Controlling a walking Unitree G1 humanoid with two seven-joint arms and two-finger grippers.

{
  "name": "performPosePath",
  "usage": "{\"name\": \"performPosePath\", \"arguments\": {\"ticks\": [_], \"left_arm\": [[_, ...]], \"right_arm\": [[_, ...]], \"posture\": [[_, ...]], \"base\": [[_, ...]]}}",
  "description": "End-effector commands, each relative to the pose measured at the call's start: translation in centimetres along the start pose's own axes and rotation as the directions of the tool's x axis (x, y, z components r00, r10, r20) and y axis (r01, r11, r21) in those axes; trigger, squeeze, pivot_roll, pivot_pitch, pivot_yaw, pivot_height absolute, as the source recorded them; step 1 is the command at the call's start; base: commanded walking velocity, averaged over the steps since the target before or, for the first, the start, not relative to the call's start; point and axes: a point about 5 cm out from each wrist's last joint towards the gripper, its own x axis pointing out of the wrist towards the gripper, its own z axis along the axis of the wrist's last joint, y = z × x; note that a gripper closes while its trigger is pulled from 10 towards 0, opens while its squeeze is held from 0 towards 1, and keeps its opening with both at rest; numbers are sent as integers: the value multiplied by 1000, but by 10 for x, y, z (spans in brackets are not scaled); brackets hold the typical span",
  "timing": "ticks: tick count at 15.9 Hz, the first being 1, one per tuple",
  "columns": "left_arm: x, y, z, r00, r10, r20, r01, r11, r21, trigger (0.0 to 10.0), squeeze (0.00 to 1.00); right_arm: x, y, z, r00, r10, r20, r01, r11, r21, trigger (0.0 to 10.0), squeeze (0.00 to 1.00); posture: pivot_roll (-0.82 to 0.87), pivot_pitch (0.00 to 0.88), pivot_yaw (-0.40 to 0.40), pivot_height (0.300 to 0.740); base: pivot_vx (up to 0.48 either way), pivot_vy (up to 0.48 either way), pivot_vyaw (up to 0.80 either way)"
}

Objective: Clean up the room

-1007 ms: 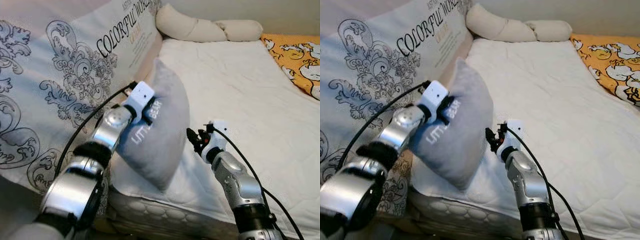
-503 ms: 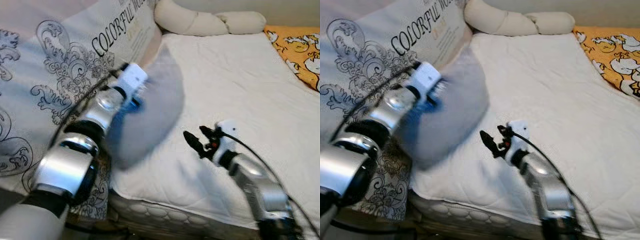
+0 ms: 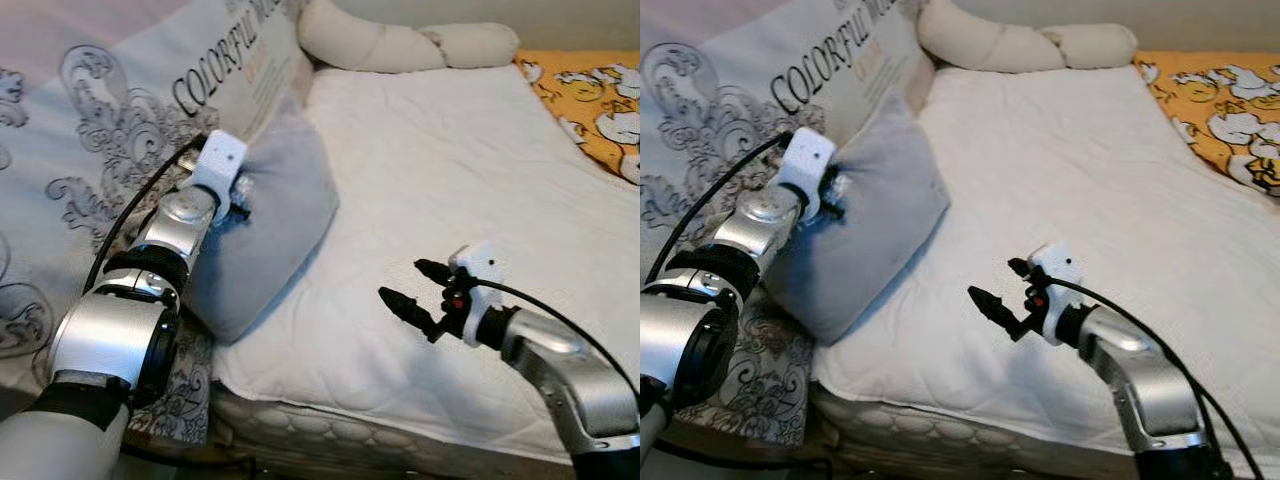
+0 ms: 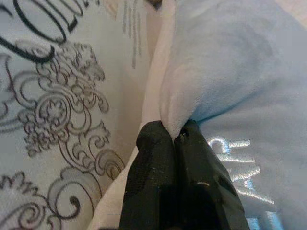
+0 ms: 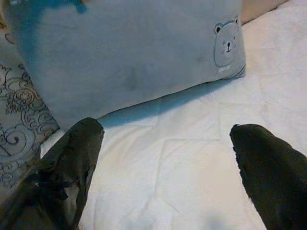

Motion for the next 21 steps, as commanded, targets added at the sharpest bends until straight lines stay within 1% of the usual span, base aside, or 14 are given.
{"name": "performPosePath", "arguments": {"ticks": [1, 2, 4, 6, 8, 9, 10, 11, 13, 15, 17, 19, 20, 21], "left_arm": [[-4, 13, -18, 992, 80, -97, -80, 997, 4, 10000, 0], [-6, 20, -25, 982, 129, -137, -129, 992, 5, 10000, 0], [-7, 23, -26, 978, 134, -157, -143, 989, -44, 10000, 0], [-3, 17, -12, 990, 80, -112, -90, 992, -89, 10000, 0], [3, 1, 25, 999, -34, 17, 36, 983, -180, 10000, 0], [4, -1, 29, 999, -40, 30, 46, 979, -201, 10000, 0], [5, -4, 51, 994, -61, 93, 88, 943, -321, 10000, 0], [5, -5, 57, 991, -65, 113, 102, 926, -362, 10000, 0], [5, -5, 73, 985, -70, 158, 137, 874, -466, 10000, 0], [4, 3, 85, 982, -33, 185, 139, 790, -597, 10000, 0], [4, 9, 78, 988, 0, 151, 102, 739, -666, 10000, 0], [4, 8, 69, 992, 0, 124, 85, 734, -674, 10000, 0], [5, 6, 58, 996, -3, 95, 68, 722, -689, 10000, 0], [5, 4, 51, 997, -5, 74, 54, 733, -678, 10000, 0]], "right_arm": [[-2, 0, 4, 1000, 20, 0, -20, 1000, -7, 10000, 1000], [-2, 0, 7, 999, 46, -3, -46, 999, -8, 10000, 1000], [-5, 3, 10, 995, 96, -10, -96, 995, -13, 10000, 1000], [-7, 3, 11, 992, 125, -23, -126, 992, -27, 10000, 1000], [-9, -3, 13, 992, 122, -27, -123, 992, -34, 10000, 1000], [-9, -3, 14, 992, 122, -27, -123, 992, -33, 10000, 1000], [-10, -4, 15, 991, 130, -29, -131, 991, -32, 10000, 1000], [-10, -4, 15, 990, 137, -31, -138, 990, -32, 10000, 1000], [-10, -3, 15, 987, 155, -37, -156, 987, -36, 10000, 1000], [-10, -1, 17, 984, 177, -33, -178, 983, -33, 10000, 1000], [-11, -1, 17, 983, 180, -32, -181, 983, -34, 10000, 1000], [-10, -2, 18, 983, 179, -31, -180, 983, -36, 10000, 1000], [-10, -2, 18, 983, 179, -30, -180, 983, -36, 10000, 1000], [-10, -2, 18, 983, 178, -32, -179, 983, -37, 10000, 1000]], "posture": [[-231, 0, 78, 740], [-231, 0, 77, 740], [-216, 0, 65, 740], [-205, 0, 56, 740], [-196, 0, 48, 740], [-196, 0, 48, 740], [-191, 0, 44, 740], [-191, 0, 43, 740], [-193, 0, 46, 740], [-194, 0, 47, 740], [-193, 0, 50, 740], [-192, 0, 52, 740], [-193, 0, 54, 740], [-196, 0, 53, 740]], "base": [[0, 0, 0], [0, 0, 0], [0, 0, 0], [0, 0, 0], [0, 0, 0], [0, 0, 0], [0, 0, 0], [0, 0, 0], [0, 0, 0], [0, 0, 0], [0, 0, 0], [0, 0, 0], [0, 0, 0], [0, 0, 0]]}}
